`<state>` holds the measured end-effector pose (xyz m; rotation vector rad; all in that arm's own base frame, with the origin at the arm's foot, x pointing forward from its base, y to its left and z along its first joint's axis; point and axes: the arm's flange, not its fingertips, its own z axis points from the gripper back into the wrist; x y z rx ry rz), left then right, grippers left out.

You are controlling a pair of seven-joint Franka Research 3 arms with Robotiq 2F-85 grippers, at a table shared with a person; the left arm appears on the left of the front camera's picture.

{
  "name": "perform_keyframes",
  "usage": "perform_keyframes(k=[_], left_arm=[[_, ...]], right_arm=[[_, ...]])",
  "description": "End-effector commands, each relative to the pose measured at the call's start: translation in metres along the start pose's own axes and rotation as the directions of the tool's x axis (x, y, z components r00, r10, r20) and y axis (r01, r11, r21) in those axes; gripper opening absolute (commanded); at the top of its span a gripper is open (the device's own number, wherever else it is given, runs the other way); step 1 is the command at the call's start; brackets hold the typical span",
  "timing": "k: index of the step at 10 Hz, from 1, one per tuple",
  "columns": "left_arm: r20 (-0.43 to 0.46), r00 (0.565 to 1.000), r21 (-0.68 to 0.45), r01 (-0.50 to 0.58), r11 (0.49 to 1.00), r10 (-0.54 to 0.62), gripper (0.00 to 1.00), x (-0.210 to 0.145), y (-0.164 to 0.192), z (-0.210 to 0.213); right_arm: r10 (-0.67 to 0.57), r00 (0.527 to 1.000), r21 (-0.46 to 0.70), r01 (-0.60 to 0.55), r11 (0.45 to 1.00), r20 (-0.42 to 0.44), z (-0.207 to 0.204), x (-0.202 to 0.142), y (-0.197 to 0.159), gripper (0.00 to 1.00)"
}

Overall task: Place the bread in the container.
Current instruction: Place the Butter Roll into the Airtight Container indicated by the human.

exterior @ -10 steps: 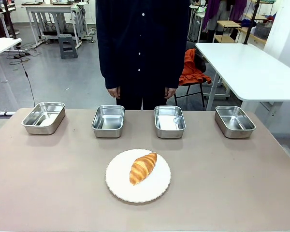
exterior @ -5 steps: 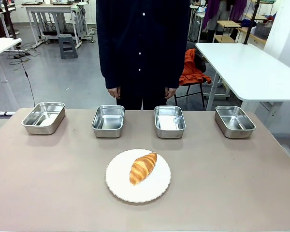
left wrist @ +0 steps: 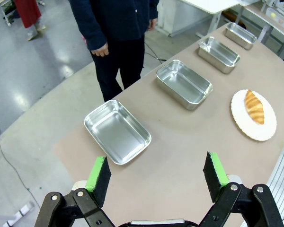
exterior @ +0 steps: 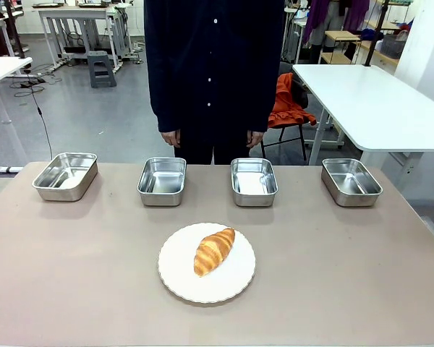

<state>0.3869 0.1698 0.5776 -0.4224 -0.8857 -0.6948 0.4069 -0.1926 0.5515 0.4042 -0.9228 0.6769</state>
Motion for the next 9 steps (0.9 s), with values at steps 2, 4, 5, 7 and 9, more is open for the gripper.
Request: perform_keyframes(k=[2, 4, 5, 7, 9], left_arm=[[0.007, 1.0, -0.008, 0.0, 1.0, 0.0, 1.0, -0.0004, 0.0006, 0.0028], [0.007, 1.0, -0.008, 0.0, 1.0, 0.0, 1.0, -0.0004, 0.0006, 0.0028], [0.007, 1.0, -0.008, 0.0, 1.0, 0.0, 1.0, -0.0004, 0.0006, 0.0028], [0.007, 1.0, -0.008, 0.0, 1.0, 0.0, 1.0, -0.0004, 0.0006, 0.0028], [0.007, 1.0, -0.008, 0.0, 1.0, 0.0, 1.0, -0.0004, 0.0006, 0.0028]], right_arm=[[0.008, 1.0, 0.0, -0.008, 1.0, 0.022, -0.0013, 0.0016, -0.0017, 1.0], [0.008, 1.0, 0.0, -0.008, 1.0, 0.022, -0.0013, 0.0016, -0.0017, 1.0], [0.008, 1.0, 0.0, -0.008, 1.0, 0.022, -0.0013, 0.0016, -0.0017, 1.0], [0.008, 1.0, 0.0, -0.008, 1.0, 0.022, -0.0013, 0.0016, -0.0017, 1.0], [0.008, 1.0, 0.0, -0.008, 1.0, 0.022, -0.0013, 0.0016, -0.0017, 1.0]])
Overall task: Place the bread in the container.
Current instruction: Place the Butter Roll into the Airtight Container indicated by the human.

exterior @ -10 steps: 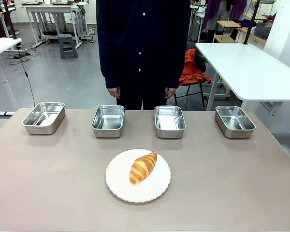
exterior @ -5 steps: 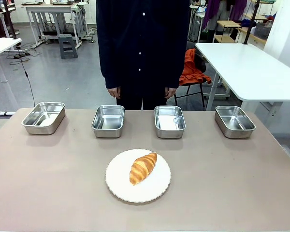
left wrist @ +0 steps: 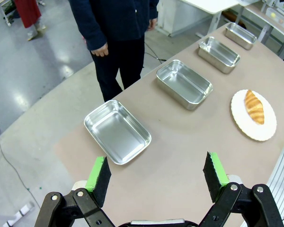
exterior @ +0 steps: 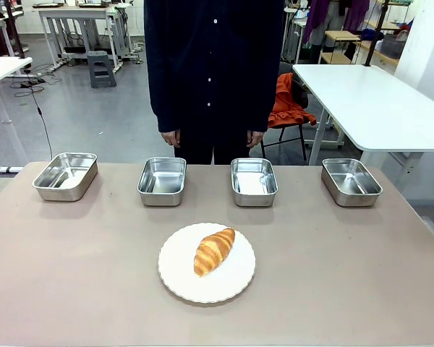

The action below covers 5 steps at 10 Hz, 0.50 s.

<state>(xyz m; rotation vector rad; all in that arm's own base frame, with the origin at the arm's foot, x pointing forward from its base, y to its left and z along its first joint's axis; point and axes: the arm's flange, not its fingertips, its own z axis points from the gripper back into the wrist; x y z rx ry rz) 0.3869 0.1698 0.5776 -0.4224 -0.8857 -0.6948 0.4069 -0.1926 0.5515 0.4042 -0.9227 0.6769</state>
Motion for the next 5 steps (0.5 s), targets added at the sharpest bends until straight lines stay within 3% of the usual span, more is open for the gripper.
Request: perform_keyframes(k=[1, 5], left_arm=[[0.007, 1.0, -0.008, 0.0, 1.0, 0.0, 1.0, -0.0004, 0.0006, 0.0028], [0.007, 1.0, -0.008, 0.0, 1.0, 0.0, 1.0, -0.0004, 0.0006, 0.0028]], right_arm=[[0.008, 1.0, 0.0, -0.008, 1.0, 0.022, -0.0013, 0.0016, -0.0017, 1.0], [0.008, 1.0, 0.0, -0.008, 1.0, 0.022, -0.0013, 0.0016, -0.0017, 1.0]])
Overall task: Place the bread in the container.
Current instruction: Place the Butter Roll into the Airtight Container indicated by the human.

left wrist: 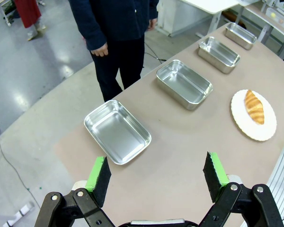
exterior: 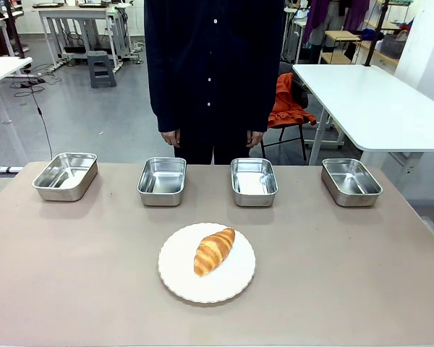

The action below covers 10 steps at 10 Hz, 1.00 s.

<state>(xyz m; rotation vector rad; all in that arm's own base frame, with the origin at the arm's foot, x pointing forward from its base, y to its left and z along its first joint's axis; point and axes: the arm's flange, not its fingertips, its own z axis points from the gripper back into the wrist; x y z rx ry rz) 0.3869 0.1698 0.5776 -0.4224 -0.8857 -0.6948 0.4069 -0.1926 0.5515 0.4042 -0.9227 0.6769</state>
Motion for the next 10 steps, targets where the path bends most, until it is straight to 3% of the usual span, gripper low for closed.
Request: perform_keyframes(k=[1, 10], left_arm=[[0.007, 1.0, -0.008, 0.0, 1.0, 0.0, 1.0, -0.0004, 0.0006, 0.0028], [0.007, 1.0, -0.008, 0.0, 1.0, 0.0, 1.0, -0.0004, 0.0006, 0.0028]], right_arm=[[0.008, 1.0, 0.0, -0.008, 1.0, 0.022, -0.0013, 0.0016, -0.0017, 1.0], [0.008, 1.0, 0.0, -0.008, 1.0, 0.022, -0.0013, 0.0016, -0.0017, 1.0]])
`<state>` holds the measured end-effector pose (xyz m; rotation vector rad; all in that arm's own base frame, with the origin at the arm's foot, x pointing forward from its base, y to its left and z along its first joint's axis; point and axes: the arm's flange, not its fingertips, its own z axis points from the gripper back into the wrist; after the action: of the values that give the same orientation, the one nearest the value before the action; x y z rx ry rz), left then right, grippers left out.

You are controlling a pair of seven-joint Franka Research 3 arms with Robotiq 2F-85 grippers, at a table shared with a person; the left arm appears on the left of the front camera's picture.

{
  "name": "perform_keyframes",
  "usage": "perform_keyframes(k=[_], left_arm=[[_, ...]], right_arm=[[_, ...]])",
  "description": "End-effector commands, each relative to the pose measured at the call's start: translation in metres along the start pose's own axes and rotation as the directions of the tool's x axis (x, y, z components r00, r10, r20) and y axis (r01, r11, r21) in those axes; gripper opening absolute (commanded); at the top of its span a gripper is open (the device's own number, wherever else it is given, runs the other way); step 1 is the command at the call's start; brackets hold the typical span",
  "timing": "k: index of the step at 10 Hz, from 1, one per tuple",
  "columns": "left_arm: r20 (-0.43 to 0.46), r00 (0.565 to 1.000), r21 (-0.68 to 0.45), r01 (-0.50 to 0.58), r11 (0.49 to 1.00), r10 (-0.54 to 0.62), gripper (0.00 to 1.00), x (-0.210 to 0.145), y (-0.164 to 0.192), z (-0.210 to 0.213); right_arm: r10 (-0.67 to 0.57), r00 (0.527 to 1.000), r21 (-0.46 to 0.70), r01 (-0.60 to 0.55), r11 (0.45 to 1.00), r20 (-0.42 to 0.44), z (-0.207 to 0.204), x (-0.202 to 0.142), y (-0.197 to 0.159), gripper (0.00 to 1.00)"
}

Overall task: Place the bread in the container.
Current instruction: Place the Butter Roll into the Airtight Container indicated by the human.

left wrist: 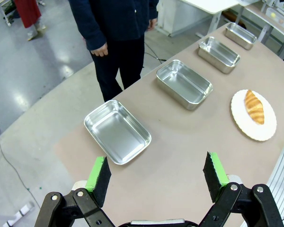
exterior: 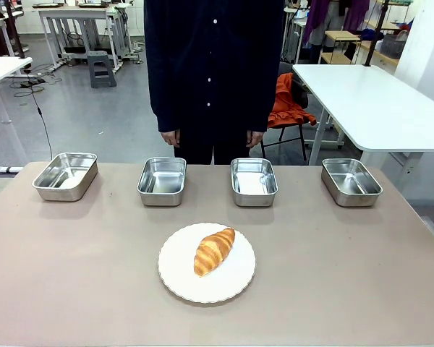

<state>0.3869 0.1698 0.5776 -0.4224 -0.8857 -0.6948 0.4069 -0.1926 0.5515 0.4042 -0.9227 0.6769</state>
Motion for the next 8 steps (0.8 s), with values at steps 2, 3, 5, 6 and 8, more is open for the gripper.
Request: perform_keyframes(k=[2, 3, 5, 6, 8], left_arm=[[0.007, 1.0, -0.008, 0.0, 1.0, 0.0, 1.0, -0.0004, 0.0006, 0.0028], [0.007, 1.0, -0.008, 0.0, 1.0, 0.0, 1.0, -0.0004, 0.0006, 0.0028], [0.007, 1.0, -0.008, 0.0, 1.0, 0.0, 1.0, -0.0004, 0.0006, 0.0028], [0.007, 1.0, -0.008, 0.0, 1.0, 0.0, 1.0, -0.0004, 0.0006, 0.0028], [0.007, 1.0, -0.008, 0.0, 1.0, 0.0, 1.0, -0.0004, 0.0006, 0.0028]], right_arm=[[0.008, 1.0, 0.0, -0.008, 1.0, 0.022, -0.0013, 0.0016, -0.0017, 1.0], [0.008, 1.0, 0.0, -0.008, 1.0, 0.022, -0.0013, 0.0016, -0.0017, 1.0], [0.008, 1.0, 0.0, -0.008, 1.0, 0.022, -0.0013, 0.0016, -0.0017, 1.0], [0.008, 1.0, 0.0, -0.008, 1.0, 0.022, -0.0013, 0.0016, -0.0017, 1.0], [0.008, 1.0, 0.0, -0.008, 1.0, 0.022, -0.0013, 0.0016, -0.0017, 1.0]])
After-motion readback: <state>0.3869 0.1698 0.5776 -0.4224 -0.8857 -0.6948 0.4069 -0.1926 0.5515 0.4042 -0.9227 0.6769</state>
